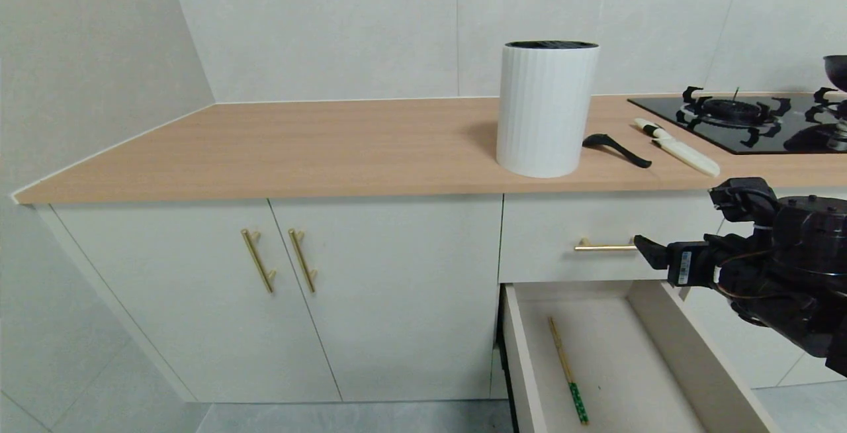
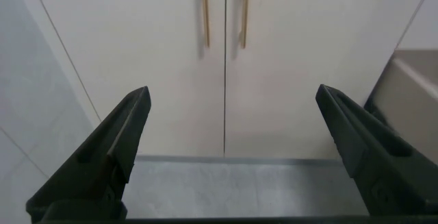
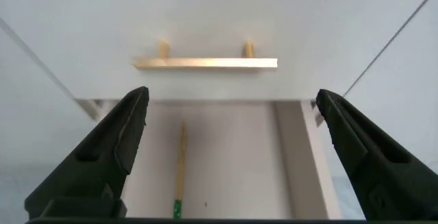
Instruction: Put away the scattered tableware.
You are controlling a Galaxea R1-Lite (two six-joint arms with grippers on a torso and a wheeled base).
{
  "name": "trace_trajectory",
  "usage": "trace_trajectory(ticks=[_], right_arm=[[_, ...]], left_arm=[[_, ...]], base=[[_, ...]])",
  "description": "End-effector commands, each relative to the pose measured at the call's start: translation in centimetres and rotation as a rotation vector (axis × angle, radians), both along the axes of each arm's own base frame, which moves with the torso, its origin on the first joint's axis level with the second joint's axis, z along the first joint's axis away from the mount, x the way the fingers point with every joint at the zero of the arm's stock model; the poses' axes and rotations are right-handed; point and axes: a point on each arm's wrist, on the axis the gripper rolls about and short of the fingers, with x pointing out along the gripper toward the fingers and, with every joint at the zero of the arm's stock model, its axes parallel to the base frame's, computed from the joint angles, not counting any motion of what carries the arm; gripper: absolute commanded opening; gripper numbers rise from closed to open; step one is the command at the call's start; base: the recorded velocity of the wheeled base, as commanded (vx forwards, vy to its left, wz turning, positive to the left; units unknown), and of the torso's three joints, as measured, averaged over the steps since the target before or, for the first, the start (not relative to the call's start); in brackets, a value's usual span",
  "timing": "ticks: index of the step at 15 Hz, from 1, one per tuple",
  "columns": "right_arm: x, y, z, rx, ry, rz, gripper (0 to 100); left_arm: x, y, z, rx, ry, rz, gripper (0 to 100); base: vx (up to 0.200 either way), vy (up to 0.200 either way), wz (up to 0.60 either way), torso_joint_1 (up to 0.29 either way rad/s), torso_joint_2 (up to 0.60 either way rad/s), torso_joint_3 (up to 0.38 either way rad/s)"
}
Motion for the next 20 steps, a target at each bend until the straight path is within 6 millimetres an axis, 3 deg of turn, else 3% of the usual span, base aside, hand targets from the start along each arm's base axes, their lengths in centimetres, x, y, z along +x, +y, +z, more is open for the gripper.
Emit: trace_trajectory(ticks=[1, 12, 16, 20], right_arm=[[0.0, 0.0, 0.1, 0.002, -0.004, -0.001, 100], [0.0, 0.0, 0.1, -0.004, -0.004, 0.002, 100], [0.9, 0.2, -0.1, -0.063, -0.002, 0.009, 100], [3.0, 0.6, 2.5, -0.054, -0.058, -0.003, 100]], left_arm=[[0.0, 0.0, 0.0, -0.001, 0.002, 0.001, 100], [0.0, 0.0, 0.0, -0.001, 0.001, 0.001, 100], [0.0, 0.0, 0.0, -0.001, 0.001, -0.001, 100], [0.0, 0.0, 0.0, 0.001, 0.001, 0.002, 100]], base=[[0.000, 0.000, 0.00, 0.173, -0.47, -0.290], [0.000, 0.000, 0.00, 0.206, -0.48, -0.281], [0.000, 0.000, 0.00, 0.068, -0.15, -0.085], [0.000, 0.000, 0.00, 0.000, 0.00, 0.000]])
